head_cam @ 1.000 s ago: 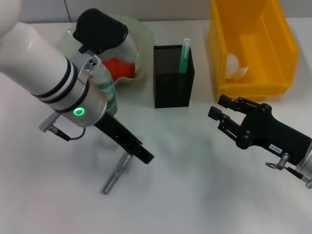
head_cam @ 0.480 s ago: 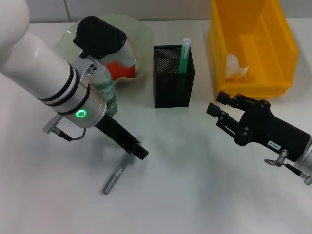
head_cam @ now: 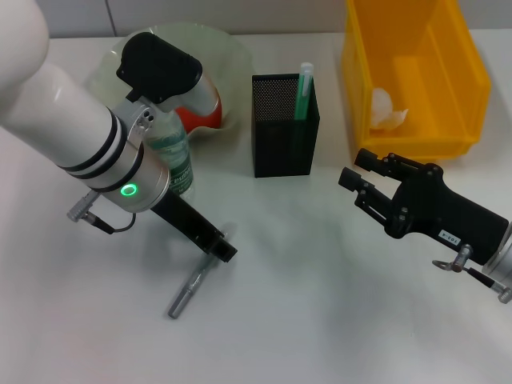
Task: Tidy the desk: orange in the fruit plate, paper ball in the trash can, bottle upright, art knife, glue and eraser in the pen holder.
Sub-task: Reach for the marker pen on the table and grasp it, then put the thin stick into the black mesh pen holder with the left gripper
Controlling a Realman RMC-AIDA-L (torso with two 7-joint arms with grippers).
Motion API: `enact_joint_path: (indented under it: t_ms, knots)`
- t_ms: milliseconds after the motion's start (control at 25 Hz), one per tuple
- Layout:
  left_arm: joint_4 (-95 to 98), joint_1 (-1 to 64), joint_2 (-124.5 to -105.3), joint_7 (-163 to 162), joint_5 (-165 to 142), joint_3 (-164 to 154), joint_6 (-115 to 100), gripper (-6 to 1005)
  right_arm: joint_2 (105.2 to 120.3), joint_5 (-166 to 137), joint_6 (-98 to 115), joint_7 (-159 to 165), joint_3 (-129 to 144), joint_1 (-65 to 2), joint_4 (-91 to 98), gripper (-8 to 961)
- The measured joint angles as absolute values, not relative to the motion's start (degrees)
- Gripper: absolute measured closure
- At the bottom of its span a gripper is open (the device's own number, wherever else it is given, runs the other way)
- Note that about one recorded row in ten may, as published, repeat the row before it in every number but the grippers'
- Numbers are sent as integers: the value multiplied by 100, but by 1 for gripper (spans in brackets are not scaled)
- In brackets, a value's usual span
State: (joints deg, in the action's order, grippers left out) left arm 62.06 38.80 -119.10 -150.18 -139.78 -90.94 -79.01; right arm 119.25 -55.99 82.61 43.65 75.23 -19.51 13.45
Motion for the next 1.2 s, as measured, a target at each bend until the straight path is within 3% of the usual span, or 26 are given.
enact_joint_path:
  t_ms: [360,600,1200]
  knots:
    - [6196,3838,-11909,-15018,-13981,-9243,-7831,442,11927,-5598,8253,4387,7523,-1951,1344,558]
    - [6196,3835,-11909,-15019,-13984,-9254,-7831,547,11927,-5598,8253,4398,7523,-1951,1344,558]
    - [6197,3829,-11918,-15021,-13953,-9255,-7811,542,11927,-5598,8253,4403,7523,-1951,1344,559]
